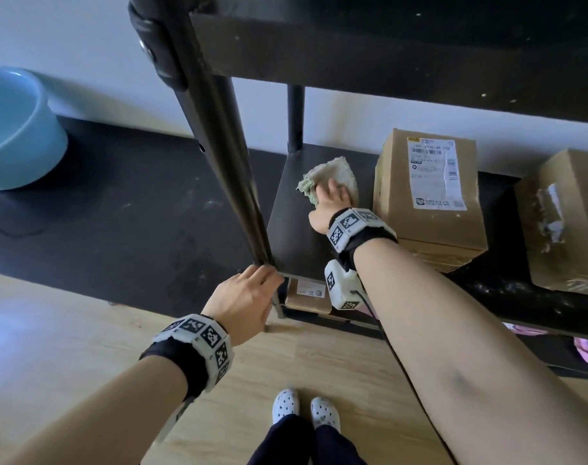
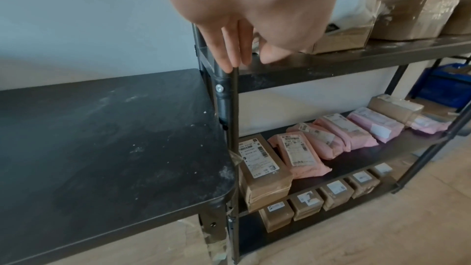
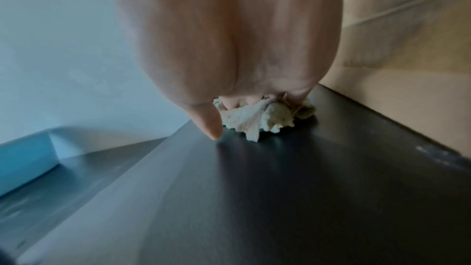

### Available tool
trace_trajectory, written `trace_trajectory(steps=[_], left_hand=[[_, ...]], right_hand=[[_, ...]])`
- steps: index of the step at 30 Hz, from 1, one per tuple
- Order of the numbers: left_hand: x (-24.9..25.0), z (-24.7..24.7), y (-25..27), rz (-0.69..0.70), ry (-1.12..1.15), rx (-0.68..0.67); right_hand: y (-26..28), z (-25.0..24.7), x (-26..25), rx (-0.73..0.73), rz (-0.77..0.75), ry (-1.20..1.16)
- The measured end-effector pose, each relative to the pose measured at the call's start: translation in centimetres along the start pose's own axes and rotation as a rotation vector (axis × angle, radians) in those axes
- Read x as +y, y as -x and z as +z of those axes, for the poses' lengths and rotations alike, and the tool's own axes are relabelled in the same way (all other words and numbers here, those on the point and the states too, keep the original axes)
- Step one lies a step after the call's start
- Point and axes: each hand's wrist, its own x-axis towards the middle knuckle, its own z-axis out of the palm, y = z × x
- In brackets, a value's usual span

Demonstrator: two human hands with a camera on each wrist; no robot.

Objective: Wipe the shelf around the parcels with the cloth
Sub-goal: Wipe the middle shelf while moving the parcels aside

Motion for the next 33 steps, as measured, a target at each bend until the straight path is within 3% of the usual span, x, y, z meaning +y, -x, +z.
trace_trajectory(steps=[7,13,18,21,24,29,33], left_hand=[[2.1,-0.9,-0.9,-0.018,0.016,-0.102],[4.6,-1.0,-2.4,-0.155,0.077,-0.128],[4.7,-0.3,-3.0,-0.186,0.052,-0.105],[3.9,-0.2,-2.8,-0.113,0.024,-0.061],[3.5,-0.3,-2.8,-0.018,-0.094,-0.081],[3.3,0.4,-3.3,0.007,-0.104,-0.065],[3.1,0.7,-3.3,-0.009,-0.107,-0.054]], right_hand=[[4.5,1.3,2.4,-0.191,-0.185,0.108],[9.4,3.5,7.3,-0.071,-0.318,0.182],[7.2,3.3,4.4,-0.098,-0.258,0.137],[3.6,2.0,2.3,-0.132,-0.187,0.137],[0.7,0.7,1.8,-0.072,-0.134,0.162],[-2.2,0.2,1.2,0.114,0.019,-0.006],[-1.5,0.2,0.8,0.093,0.013,-0.031]])
